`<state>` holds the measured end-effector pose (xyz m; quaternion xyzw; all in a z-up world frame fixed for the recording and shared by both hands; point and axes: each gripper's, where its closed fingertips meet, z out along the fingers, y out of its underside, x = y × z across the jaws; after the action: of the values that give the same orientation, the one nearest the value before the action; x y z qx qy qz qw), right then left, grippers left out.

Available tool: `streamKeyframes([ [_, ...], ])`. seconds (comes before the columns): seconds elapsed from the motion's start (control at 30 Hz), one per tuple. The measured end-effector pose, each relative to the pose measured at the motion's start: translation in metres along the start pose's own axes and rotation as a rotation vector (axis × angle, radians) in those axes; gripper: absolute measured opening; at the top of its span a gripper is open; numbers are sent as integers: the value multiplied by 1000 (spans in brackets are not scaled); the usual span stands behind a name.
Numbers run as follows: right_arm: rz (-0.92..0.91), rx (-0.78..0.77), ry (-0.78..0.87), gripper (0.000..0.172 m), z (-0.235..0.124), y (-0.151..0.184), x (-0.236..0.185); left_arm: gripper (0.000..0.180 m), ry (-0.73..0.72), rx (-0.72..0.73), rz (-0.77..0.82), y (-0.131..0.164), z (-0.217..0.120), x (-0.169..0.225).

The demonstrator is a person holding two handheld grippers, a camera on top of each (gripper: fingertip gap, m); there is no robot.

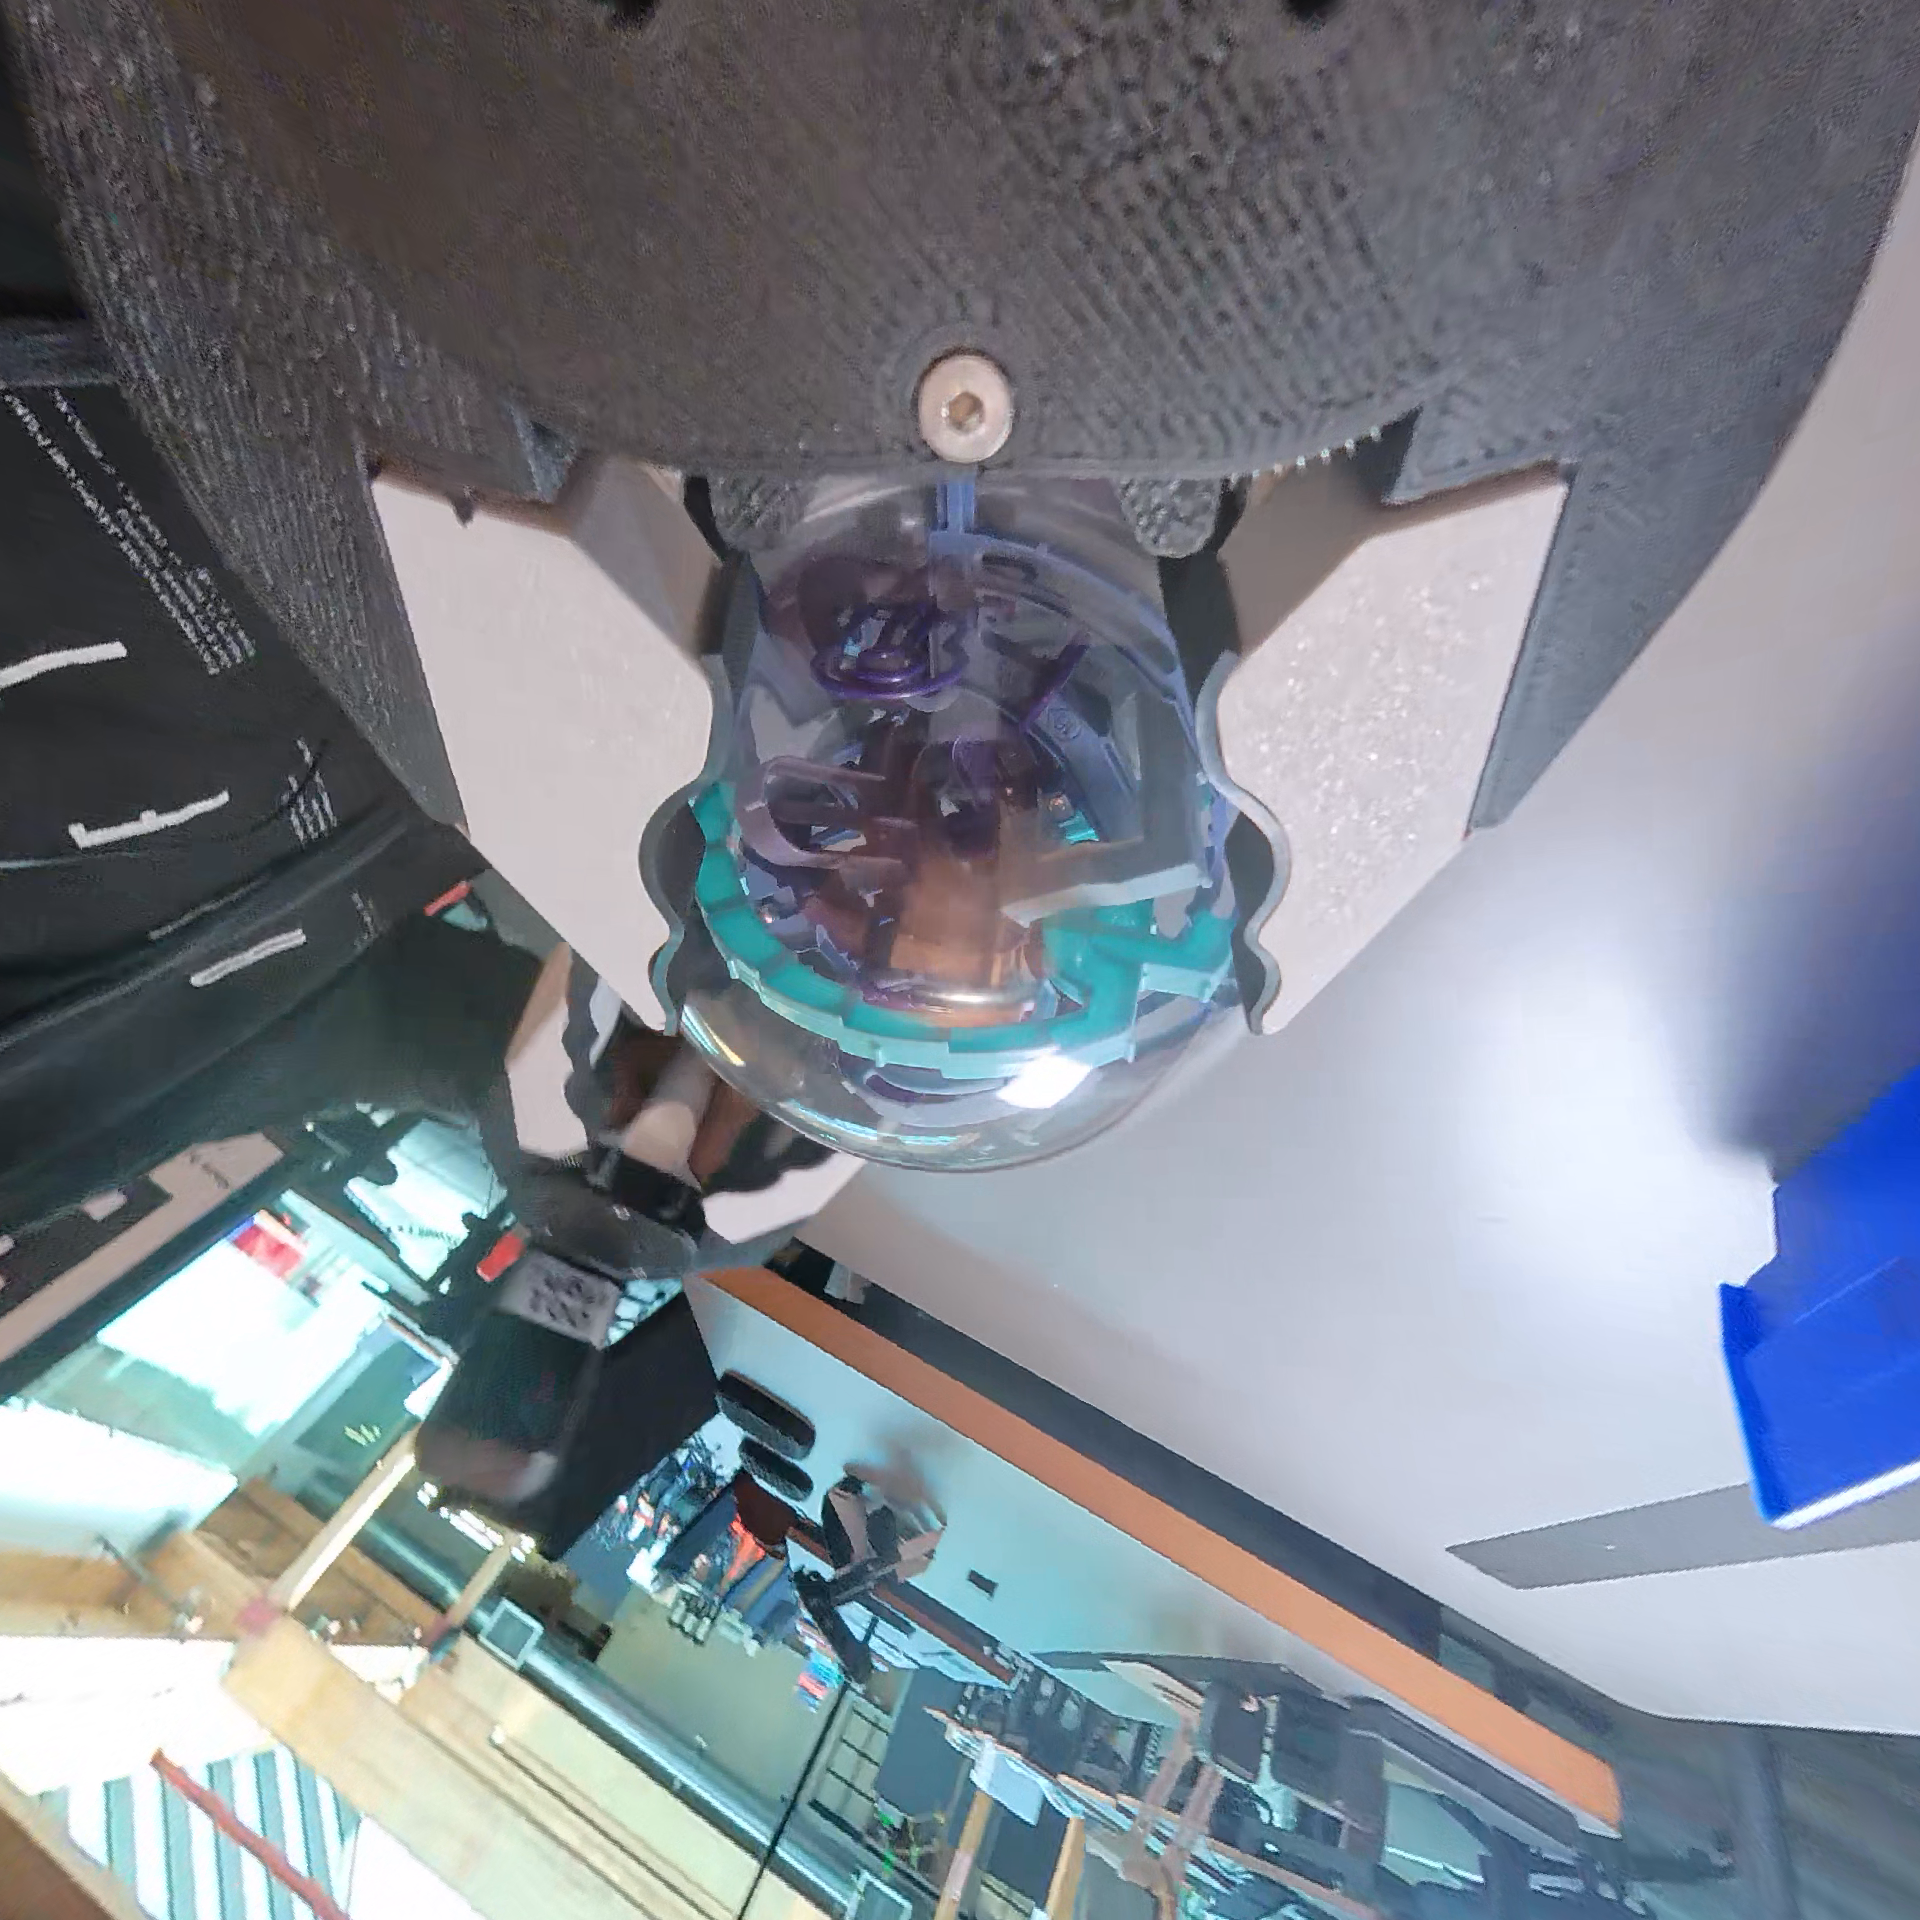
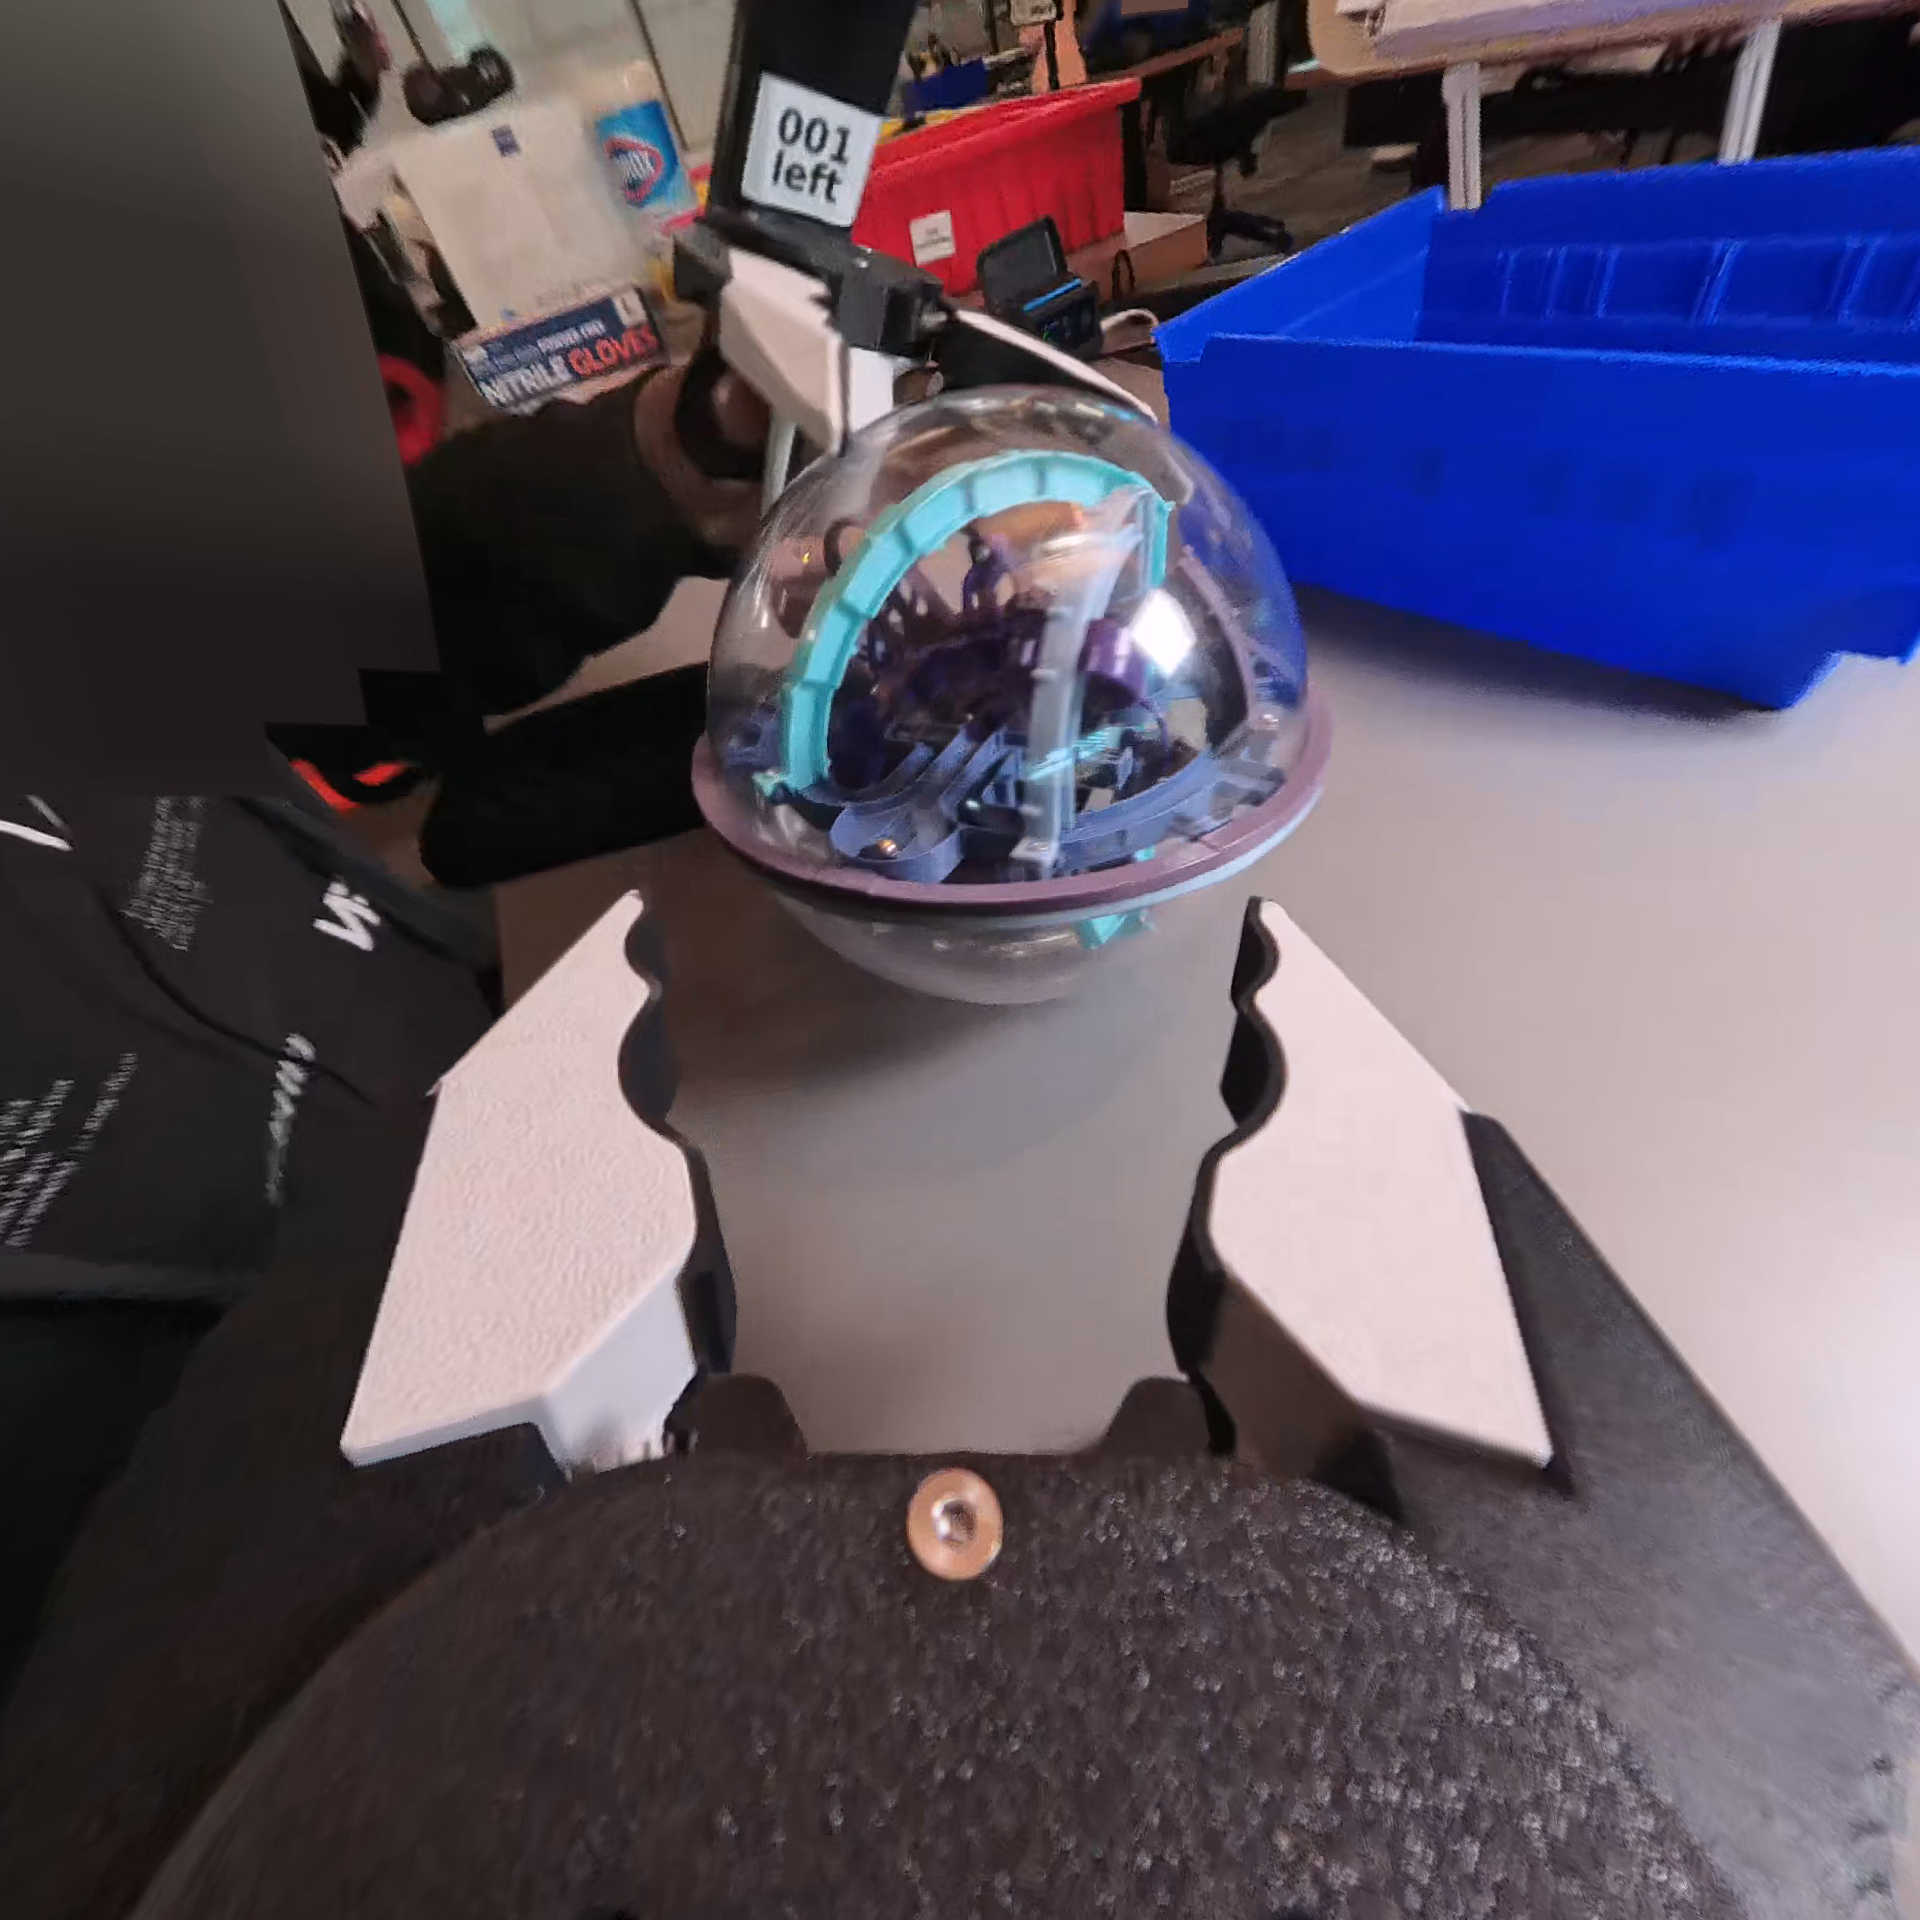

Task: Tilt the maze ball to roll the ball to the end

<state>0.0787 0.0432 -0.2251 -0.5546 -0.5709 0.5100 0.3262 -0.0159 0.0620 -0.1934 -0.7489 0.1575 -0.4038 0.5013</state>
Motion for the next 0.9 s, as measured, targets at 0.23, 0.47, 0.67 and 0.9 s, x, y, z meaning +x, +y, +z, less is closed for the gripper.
streamKeyframes([
  [0.23,-128,-8,141,115,29,3,3,124,24,3,-14,-2,-9,3],
  [0.47,-89,-22,82,111,37,-2,5,138,46,-169,183,29,-5,7],
  [0.67,-43,-17,58,106,35,-9,15,138,-31,-103,82,26,-6,-3],
  [0.9,-68,-30,185,115,30,-7,7,138,-251,72,-58,21,-10,-12],
])
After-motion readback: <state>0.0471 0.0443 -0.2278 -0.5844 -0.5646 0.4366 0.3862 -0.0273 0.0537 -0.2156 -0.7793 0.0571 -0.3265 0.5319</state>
